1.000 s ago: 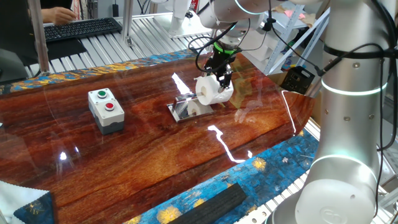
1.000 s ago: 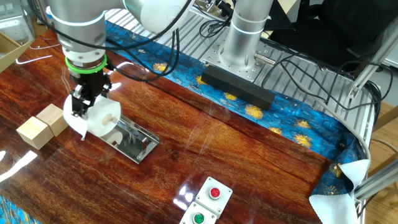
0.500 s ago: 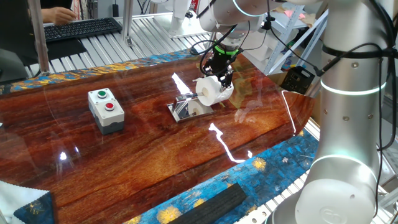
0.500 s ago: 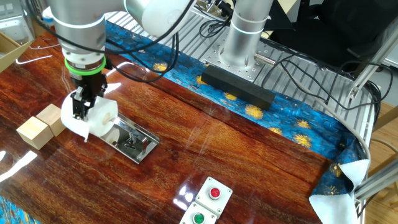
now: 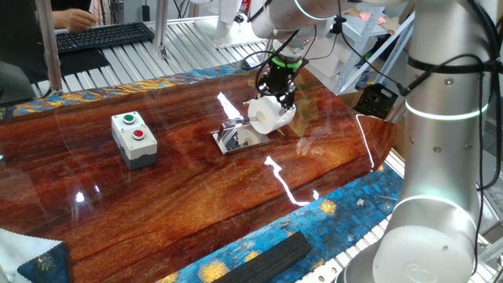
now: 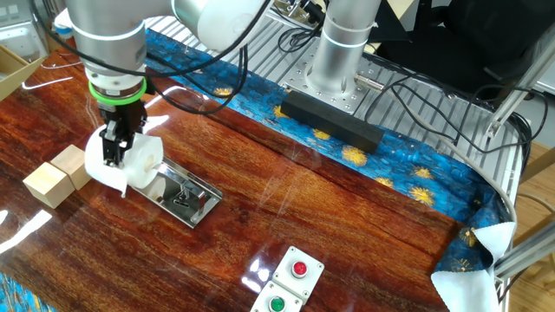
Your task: Take the roll of paper down from the shelf
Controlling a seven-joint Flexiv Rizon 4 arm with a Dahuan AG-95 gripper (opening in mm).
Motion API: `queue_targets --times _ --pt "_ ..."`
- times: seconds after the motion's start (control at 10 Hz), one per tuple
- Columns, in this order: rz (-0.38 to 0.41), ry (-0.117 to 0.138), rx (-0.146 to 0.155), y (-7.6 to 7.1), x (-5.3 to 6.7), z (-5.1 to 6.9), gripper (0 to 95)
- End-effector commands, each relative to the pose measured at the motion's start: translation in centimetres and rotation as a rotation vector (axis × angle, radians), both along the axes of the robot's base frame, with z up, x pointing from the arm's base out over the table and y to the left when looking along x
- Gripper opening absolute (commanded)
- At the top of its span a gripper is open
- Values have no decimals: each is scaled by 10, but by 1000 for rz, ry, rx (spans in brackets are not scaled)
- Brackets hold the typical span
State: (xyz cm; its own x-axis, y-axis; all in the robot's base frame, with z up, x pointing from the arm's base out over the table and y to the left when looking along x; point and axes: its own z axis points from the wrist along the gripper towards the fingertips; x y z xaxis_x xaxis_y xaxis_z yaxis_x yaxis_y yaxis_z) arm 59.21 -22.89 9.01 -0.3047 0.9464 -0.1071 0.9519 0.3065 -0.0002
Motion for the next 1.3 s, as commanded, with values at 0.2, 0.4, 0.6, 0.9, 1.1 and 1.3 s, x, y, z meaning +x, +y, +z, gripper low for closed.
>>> queue_targets --times 0.2,0.4,0.6,0.9,1.1,1.3 --pt "-31 -6 16 0 0 0 0" --pt "-96 -7 60 0 0 0 0" --pt "-153 -1 69 0 0 0 0" --pt "-218 2 80 0 0 0 0" --pt "-245 6 58 0 0 0 0" --pt "-230 21 55 0 0 0 0"
